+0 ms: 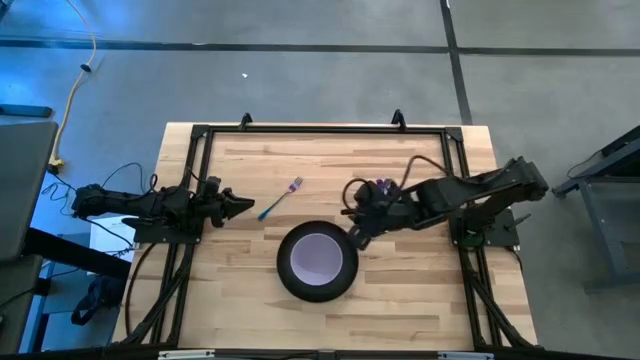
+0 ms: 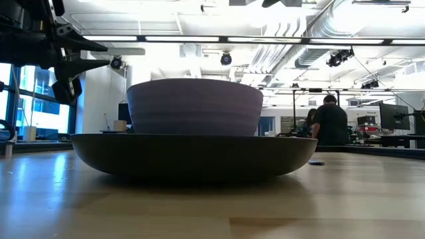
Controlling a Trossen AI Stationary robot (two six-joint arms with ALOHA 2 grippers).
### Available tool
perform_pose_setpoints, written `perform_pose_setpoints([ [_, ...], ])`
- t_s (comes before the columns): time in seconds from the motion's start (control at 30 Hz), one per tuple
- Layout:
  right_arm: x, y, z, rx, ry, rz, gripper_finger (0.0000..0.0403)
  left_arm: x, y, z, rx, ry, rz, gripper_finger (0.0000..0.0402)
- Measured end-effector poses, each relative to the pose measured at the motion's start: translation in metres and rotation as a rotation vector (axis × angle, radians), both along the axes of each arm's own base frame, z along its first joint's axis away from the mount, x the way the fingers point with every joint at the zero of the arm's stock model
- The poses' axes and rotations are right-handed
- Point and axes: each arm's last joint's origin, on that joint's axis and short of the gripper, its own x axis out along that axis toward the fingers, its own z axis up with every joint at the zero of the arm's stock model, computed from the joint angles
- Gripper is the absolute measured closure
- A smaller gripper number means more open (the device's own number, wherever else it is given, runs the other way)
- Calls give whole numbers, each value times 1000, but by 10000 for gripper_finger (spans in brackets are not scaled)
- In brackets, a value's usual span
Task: Set table place
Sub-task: Put the violet fork to the left side of the black plate
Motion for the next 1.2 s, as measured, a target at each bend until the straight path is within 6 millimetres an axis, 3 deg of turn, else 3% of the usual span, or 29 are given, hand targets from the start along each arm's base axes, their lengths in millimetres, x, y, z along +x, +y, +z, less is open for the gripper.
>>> perform_pose_setpoints([
  [0.47,-37,-3,46,-232,-140,215,256,0,0,0,-38,-11,2,307],
  [0.73,-53,3,51,-418,-119,182,256,0,0,0,-37,-10,2,307],
  [0.97,-59,3,37,-435,-107,203,256,0,0,0,-35,-10,3,307],
  [1.2,-74,-10,-10,-256,-444,287,256,0,0,0,-35,-10,3,307],
])
